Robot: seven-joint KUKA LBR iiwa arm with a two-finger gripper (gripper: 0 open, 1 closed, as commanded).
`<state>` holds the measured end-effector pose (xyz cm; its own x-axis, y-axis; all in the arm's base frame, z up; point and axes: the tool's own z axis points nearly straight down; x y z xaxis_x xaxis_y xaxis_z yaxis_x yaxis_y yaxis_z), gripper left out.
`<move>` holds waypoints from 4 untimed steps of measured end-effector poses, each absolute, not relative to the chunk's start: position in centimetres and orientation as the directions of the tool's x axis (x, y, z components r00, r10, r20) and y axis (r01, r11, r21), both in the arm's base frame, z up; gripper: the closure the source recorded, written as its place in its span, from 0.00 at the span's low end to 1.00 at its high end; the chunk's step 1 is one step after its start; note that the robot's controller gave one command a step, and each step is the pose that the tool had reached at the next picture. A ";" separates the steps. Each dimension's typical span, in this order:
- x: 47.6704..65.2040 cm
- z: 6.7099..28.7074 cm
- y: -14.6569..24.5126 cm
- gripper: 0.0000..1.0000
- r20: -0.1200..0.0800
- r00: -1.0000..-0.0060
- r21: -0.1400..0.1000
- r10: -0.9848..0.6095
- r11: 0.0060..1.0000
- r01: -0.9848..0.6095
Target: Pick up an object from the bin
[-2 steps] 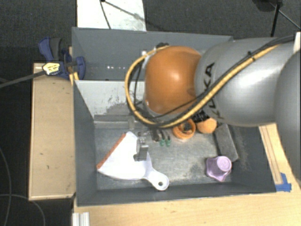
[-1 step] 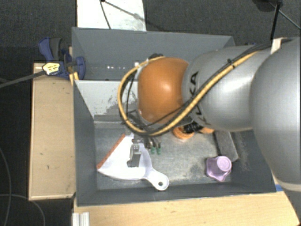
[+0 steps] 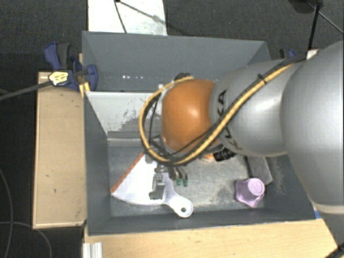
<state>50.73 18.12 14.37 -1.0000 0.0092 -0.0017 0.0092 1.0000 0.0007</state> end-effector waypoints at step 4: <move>50.8 16.8 17.4 0.00 -0.004 -0.985 0.001 -0.175 0.985 -0.175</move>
Offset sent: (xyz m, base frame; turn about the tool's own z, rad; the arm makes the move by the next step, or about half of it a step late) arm 0.0000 0.0000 0.0000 0.0000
